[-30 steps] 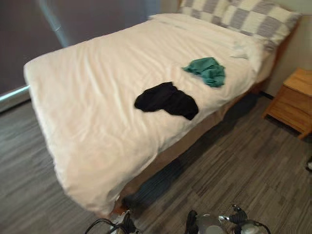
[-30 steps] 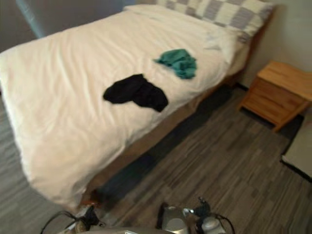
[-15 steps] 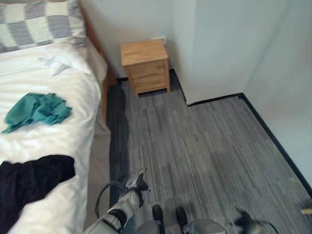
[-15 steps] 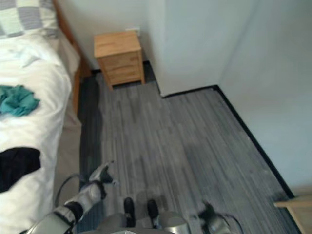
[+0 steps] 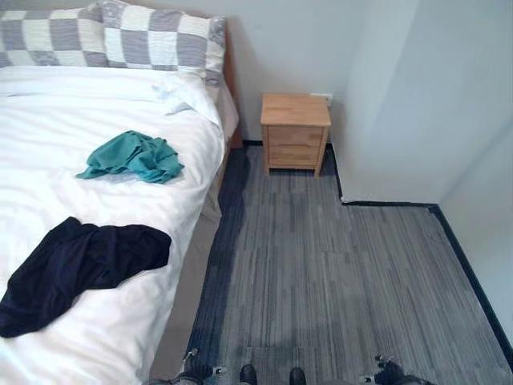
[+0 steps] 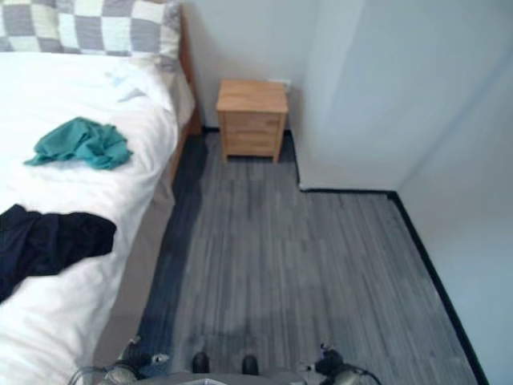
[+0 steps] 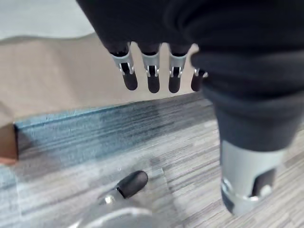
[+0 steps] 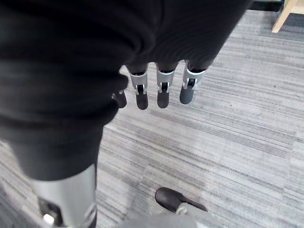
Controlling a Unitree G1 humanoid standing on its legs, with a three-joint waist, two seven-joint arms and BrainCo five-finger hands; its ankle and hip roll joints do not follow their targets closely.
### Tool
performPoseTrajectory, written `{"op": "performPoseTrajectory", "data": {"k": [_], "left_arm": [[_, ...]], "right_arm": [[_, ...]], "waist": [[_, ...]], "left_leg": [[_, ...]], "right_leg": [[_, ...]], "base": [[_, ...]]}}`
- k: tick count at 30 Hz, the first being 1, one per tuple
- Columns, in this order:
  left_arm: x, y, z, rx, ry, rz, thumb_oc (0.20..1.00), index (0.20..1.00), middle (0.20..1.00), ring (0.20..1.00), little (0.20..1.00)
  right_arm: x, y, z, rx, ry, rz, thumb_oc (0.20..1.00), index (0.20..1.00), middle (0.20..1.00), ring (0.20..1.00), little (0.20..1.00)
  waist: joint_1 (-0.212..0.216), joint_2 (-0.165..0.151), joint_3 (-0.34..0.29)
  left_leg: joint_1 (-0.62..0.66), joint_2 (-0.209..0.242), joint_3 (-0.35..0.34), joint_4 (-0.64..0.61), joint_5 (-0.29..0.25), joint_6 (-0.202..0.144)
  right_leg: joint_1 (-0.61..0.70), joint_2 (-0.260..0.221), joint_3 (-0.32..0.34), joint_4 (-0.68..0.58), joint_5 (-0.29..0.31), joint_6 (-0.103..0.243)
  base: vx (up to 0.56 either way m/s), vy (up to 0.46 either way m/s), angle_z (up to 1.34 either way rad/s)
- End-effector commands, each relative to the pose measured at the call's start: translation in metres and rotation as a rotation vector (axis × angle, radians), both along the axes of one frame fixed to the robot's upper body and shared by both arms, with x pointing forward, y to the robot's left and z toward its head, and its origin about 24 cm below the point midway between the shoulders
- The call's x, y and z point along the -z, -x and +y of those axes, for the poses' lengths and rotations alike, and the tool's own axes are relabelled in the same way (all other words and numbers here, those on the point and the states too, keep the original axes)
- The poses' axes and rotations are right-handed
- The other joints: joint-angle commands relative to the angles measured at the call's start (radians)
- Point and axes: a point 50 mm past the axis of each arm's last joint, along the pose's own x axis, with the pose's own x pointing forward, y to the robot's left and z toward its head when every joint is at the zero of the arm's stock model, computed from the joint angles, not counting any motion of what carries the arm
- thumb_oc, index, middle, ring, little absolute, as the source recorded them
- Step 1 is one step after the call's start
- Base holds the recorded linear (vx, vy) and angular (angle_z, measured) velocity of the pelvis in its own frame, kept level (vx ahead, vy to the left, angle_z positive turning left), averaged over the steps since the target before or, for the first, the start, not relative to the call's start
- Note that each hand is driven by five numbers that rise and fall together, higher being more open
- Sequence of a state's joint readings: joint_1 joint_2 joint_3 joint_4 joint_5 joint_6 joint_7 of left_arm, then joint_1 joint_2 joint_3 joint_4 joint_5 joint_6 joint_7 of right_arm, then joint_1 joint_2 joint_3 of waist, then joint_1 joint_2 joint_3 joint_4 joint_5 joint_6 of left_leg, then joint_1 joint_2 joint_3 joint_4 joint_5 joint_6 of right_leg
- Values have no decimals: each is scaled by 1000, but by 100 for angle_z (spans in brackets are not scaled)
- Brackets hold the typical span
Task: Tidy up the quilt and then pick up the clothes from the bed and put them into the laundry hamper.
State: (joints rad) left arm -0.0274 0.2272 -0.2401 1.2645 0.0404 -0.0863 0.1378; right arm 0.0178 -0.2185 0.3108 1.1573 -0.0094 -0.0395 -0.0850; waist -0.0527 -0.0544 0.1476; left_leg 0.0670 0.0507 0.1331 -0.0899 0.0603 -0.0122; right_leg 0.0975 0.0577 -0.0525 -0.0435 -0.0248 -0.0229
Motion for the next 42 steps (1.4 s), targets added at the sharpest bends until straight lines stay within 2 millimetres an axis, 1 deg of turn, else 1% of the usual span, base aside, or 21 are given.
{"op": "performPoseTrajectory", "data": {"k": [1, 5, 6, 7, 9, 12, 13, 16, 19, 22, 23, 24, 25, 26, 27, 31, 32, 36, 37, 40, 42], "left_arm": [[-1, -11, -6, 36, 7, -9, 1000, 1000, 1000, 1000, 1000], [-2, -18, -8, 160, -25, -2, 1000, 1000, 1000, 1000, 1000], [-3, -20, -11, 208, -27, -1, 1000, 1000, 1000, 1000, 1000], [-8, -34, -11, 232, -56, -50, 1000, 1000, 1000, 1000, 1000], [-10, -39, -12, 204, -56, -75, 1000, 1000, 1000, 1000, 1000], [-10, -41, -17, 186, -37, -92, 1000, 1000, 1000, 1000, 1000], [-9, -40, -24, 213, -20, -94, 1000, 1000, 1000, 1000, 1000], [-5, -32, -31, 279, -13, -60, 1000, 1000, 1000, 1000, 1000], [2, -11, -26, 253, -19, 23, 1000, 1000, 1000, 1000, 1000], [4, -2, -21, 231, -28, 63, 1000, 1000, 1000, 1000, 1000], [5, 2, -15, 240, -40, 89, 1000, 1000, 1000, 1000, 1000], [5, 2, -15, 240, -40, 88, 1000, 1000, 1000, 1000, 1000], [1, -9, -9, 265, -69, 67, 1000, 1000, 1000, 1000, 1000], [1, -9, -9, 265, -69, 66, 1000, 1000, 1000, 1000, 1000], [-6, -28, -4, 284, -96, 8, 1000, 1000, 1000, 1000, 1000], [-20, -61, -3, 324, -130, -113, 1000, 1000, 1000, 1000, 1000], [-39, -97, -5, 339, -156, -251, 1000, 1000, 1000, 1000, 1000], [-45, -109, -8, 383, -171, -295, 1000, 1000, 1000, 1000, 1000], [-39, -99, -13, 379, -150, -268, 1000, 1000, 1000, 1000, 1000], [-35, -94, -15, 363, -135, -250, 1000, 1000, 1000, 1000, 1000], [-29, -83, -15, 332, -131, -214, 1000, 1000, 1000, 1000, 1000]], "right_arm": [[-5, -23, 8, 15, -55, -66, 1000, 1000, 1000, 1000, 1000], [-7, -28, 4, -10, -48, -71, 1000, 1000, 1000, 1000, 1000], [-9, -32, 0, -23, -37, -81, 1000, 1000, 1000, 1000, 1000], [-15, -42, -6, -16, -33, -130, 1000, 1000, 1000, 1000, 1000], [-14, -38, -9, -8, -19, -112, 1000, 1000, 1000, 1000, 1000], [-12, -34, -12, -18, -8, -78, 1000, 1000, 1000, 1000, 1000], [-9, -27, -11, -39, -14, -42, 1000, 1000, 1000, 1000, 1000], [-5, -16, -14, -72, 4, 6, 1000, 1000, 1000, 1000, 1000], [0, -3, -10, -46, -1, 47, 1000, 1000, 1000, 1000, 1000], [2, 3, -7, -2, -21, 57, 1000, 1000, 1000, 1000, 1000], [2, 0, -4, 17, -39, 50, 1000, 1000, 1000, 1000, 1000], [2, 0, -4, 17, -39, 49, 1000, 1000, 1000, 1000, 1000], [1, -5, -3, 35, -44, 32, 1000, 1000, 1000, 1000, 1000], [1, -6, -3, 36, -44, 32, 1000, 1000, 1000, 1000, 1000], [1, -7, -3, 52, -40, 28, 1000, 1000, 1000, 1000, 1000], [0, -7, -4, 63, -45, 23, 1000, 1000, 1000, 1000, 1000], [0, -3, -13, 70, -9, 39, 1000, 1000, 1000, 1000, 1000], [2, 7, -18, 54, 19, 99, 1000, 1000, 1000, 1000, 1000], [1, 6, -23, 40, 39, 102, 1000, 1000, 1000, 1000, 1000], [-2, -2, -27, 48, 57, 68, 1000, 1000, 1000, 1000, 1000], [-7, -16, -31, 61, 67, 10, 1000, 1000, 1000, 1000, 1000]], "waist": [[1, 1, 53], [-4, 8, 60], [-3, 6, 72], [2, -7, 120], [15, -34, 141], [36, -40, 139], [59, -27, 123], [83, -17, 106], [97, -29, 82], [96, -55, 73], [87, -78, 89], [90, -75, 87], [63, -66, 118], [65, -64, 117], [41, -43, 139], [-5, -24, 149], [-49, -16, 144], [-69, -5, 132], [-72, 13, 122], [-63, 1, 135], [-48, -24, 156]], "left_leg": [[118, 30, 46, 3, -106, -54], [130, 58, 46, 63, -98, -74], [96, 70, 50, 158, -77, -84], [-59, 127, 40, 453, 39, -118], [-139, 147, 79, 573, 49, -97], [-223, 116, 114, 543, 6, -83], [-257, 89, 138, 355, -8, -76], [-290, 83, 186, 124, 52, -89], [-280, 73, 151, 111, 71, -78], [-268, 49, 154, 144, 52, -47], [-204, 21, 186, 155, -5, -3], [-206, 25, 187, 155, -3, -4], [-96, 24, 189, 119, -39, 26], [-97, 27, 191, 118, -38, 25], [-6, 33, 173, 74, -58, 29], [92, 23, 133, 25, -88, 4], [160, 23, 64, 21, -160, -30], [219, 46, 14, 89, -206, -57], [187, 66, -17, 261, -153, -77], [49, 100, -49, 548, -46, -80], [-46, 138, 26, 679, -20, -64]], "right_leg": [[-61, -166, -79, 100, -14, 187], [-38, -147, -80, 79, -36, 161], [-18, -144, -82, 64, -42, 148], [15, -129, -98, 49, -55, 102], [53, -130, -109, 28, -77, 86], [104, -125, -111, -6, -100, 88], [139, -118, -110, -21, -133, 103], [197, -115, -138, -26, -186, 124], [234, -125, -123, 25, -220, 141], [208, -144, -100, 175, -165, 174], [124, -182, -74, 440, 7, 243], [120, -179, -72, 439, 10, 242], [-19, -199, -65, 669, 140, 251], [-22, -196, -64, 668, 142, 250], [-105, -199, -95, 684, 81, 233], [-167, -161, -109, 471, -11, 213], [-204, -167, -19, 65, 15, 220], [-251, -160, 92, 24, 51, 238], [-224, -145, 68, 74, 54, 198], [-170, -141, 45, 83, 30, 139], [-89, -144, -6, 72, -2, 97]], "base": [[203, -186, 6], [160, -163, -2], [112, -301, -12], [155, -379, -9], [248, -305, -9], [420, -70, -9], [531, 93, -2], [618, 101, -2], [620, 115, 2], [484, 154, -32], [333, 138, -42], [726, 267, -73], [382, 129, -64], [767, 191, -39], [587, 81, 23], [672, -49, 56], [661, -207, 81], [689, -246, 111], [567, -272, 73], [374, -313, 85], [377, -322, 66]]}}
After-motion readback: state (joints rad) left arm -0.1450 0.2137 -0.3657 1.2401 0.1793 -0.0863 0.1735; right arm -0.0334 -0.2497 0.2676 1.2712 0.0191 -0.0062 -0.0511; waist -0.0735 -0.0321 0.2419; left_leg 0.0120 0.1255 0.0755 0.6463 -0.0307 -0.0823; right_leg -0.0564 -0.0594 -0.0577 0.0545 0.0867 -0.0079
